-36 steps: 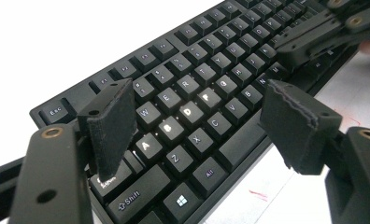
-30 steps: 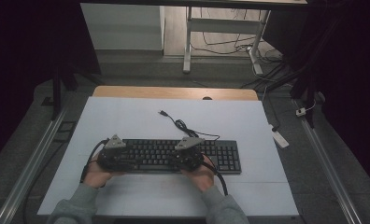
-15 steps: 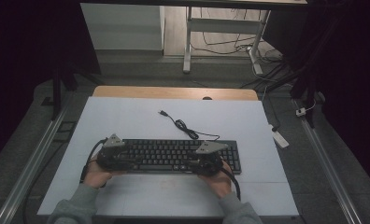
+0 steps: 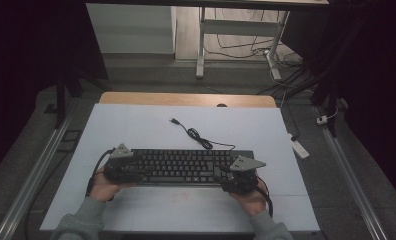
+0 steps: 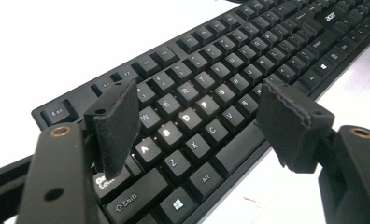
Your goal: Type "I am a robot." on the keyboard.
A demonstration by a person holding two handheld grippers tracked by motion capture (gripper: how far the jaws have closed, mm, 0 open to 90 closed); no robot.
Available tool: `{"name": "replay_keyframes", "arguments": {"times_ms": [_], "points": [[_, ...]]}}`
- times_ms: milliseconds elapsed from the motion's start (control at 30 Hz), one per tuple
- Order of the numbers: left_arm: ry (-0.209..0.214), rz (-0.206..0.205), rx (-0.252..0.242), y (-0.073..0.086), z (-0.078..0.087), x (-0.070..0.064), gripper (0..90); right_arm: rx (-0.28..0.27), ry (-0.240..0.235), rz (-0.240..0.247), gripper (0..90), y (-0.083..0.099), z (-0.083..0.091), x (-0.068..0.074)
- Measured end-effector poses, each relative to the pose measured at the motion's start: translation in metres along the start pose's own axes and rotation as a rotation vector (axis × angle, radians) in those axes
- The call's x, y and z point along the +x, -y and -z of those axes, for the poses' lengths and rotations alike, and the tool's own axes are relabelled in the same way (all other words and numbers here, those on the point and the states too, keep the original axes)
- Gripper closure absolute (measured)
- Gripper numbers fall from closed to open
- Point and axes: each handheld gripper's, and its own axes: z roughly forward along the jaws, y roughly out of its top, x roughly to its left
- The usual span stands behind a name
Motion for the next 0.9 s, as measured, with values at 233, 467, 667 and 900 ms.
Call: {"name": "replay_keyframes", "arguments": {"times_ms": [233,467,667,900], "points": [[-0.007,-0.004,-0.009,0.0,0.0,-0.001,33.7,-0.006,0.008,-0.009,51.5,0.0,0.003,-0.002],[0.008,-0.025,-0.008,-0.001,-0.002,-0.005,45.8,0.005,0.005,-0.002,51.2,0.002,0.0,-0.002],[0.029,-0.05,0.003,-0.002,-0.004,-0.009,65.6,0.012,0.006,-0.001,51.2,0.003,-0.001,-0.002],[0.065,-0.089,0.041,-0.002,-0.011,-0.018,88.9,0.018,0.006,0.001,51.2,0.004,-0.002,-0.002]]}}
